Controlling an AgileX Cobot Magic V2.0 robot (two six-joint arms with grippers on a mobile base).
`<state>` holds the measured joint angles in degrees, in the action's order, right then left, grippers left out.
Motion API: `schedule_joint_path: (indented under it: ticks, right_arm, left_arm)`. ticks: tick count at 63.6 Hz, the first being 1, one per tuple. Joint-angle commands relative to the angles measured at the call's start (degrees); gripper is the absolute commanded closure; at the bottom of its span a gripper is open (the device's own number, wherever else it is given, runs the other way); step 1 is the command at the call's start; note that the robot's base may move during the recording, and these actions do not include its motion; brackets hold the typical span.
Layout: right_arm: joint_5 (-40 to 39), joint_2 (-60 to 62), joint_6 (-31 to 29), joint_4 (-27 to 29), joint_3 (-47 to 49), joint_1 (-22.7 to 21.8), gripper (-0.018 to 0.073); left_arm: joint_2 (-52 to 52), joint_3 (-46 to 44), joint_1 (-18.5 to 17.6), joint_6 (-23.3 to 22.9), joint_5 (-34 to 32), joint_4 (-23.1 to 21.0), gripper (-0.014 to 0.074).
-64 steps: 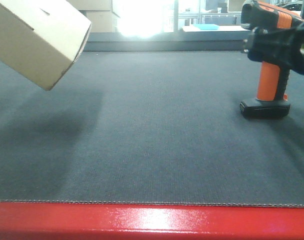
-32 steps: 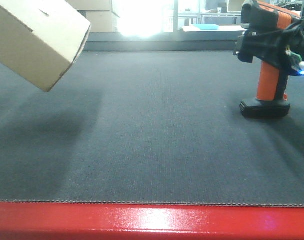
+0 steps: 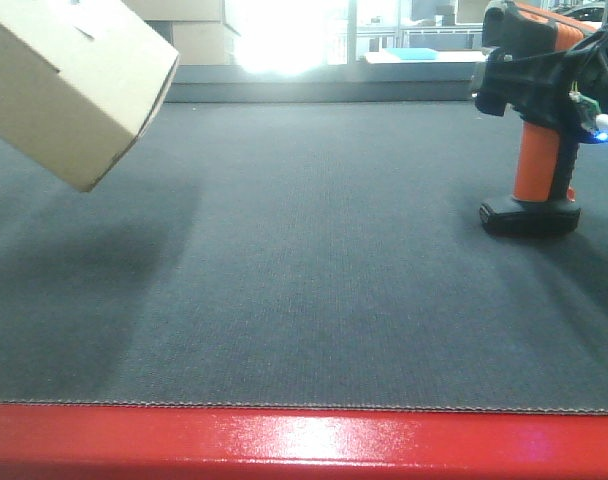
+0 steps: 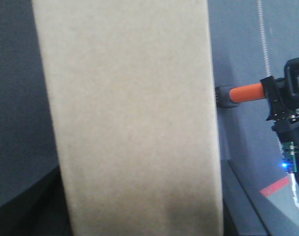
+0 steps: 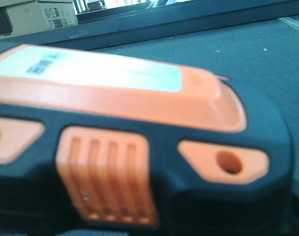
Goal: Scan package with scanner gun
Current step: 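Lift the scanner and point it at the box's barcode label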
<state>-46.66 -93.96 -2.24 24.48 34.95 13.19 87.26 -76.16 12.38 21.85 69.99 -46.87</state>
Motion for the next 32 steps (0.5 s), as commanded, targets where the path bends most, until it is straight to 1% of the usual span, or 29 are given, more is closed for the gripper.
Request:
schedule_joint_path:
  ticks: [1, 3, 6, 9, 15, 16, 20, 21, 24, 32]
  right_arm:
    - [-1.24, -0.01, -0.26, 0.31, 0.42, 0.06, 0.0017]
    - [-1.24, -0.01, -0.26, 0.31, 0.42, 0.06, 0.0034]
    - [-1.24, -0.01, -0.26, 0.68, 0.42, 0.06, 0.0095]
    - [-1.24, -0.01, -0.26, 0.96, 0.42, 0.06, 0.0174]
    - [-1.24, -0.01, -0.26, 2.18, 0.42, 0.06, 0.0384]
    - [-1.24, -0.01, -0.26, 2.29, 0.42, 0.06, 0.044]
    - [-1.24, -0.01, -0.26, 2.29, 0.42, 0.06, 0.0586]
    - [-1.24, -0.01, -0.26, 2.29, 0.42, 0.06, 0.0637]
    - [-1.24, -0.01, -0.26, 2.29, 0.42, 0.06, 0.0729]
    - [-1.24, -0.01, -0.26, 2.41, 0.42, 0.06, 0.0713]
  left_arm:
    - [-0.65, -0.04, -0.05, 0.51, -0.03, -0.42, 0.0708]
    - [-0.65, -0.04, -0.05, 0.51, -0.03, -0.42, 0.0708]
    - [-0.65, -0.04, -0.05, 0.51, -0.03, -0.42, 0.0708]
    - [-0.65, -0.04, -0.05, 0.51, -0.03, -0.42, 0.0708]
    - [-0.65, -0.04, -0.05, 0.51, -0.03, -0.42, 0.0708]
    - [-0.65, -0.04, -0.05, 0.51, -0.03, -0.42, 0.0708]
    - [-0.65, -0.04, -0.05, 0.51, -0.03, -0.42, 0.0708]
    - [-0.65, -0.04, -0.05, 0.51, -0.03, -0.42, 0.0708]
    - [-0.65, -0.04, -0.05, 0.51, -0.03, -0.42, 0.0708]
    - [-0.65, -0.04, -0.05, 0.51, -0.03, -0.55, 0.0708]
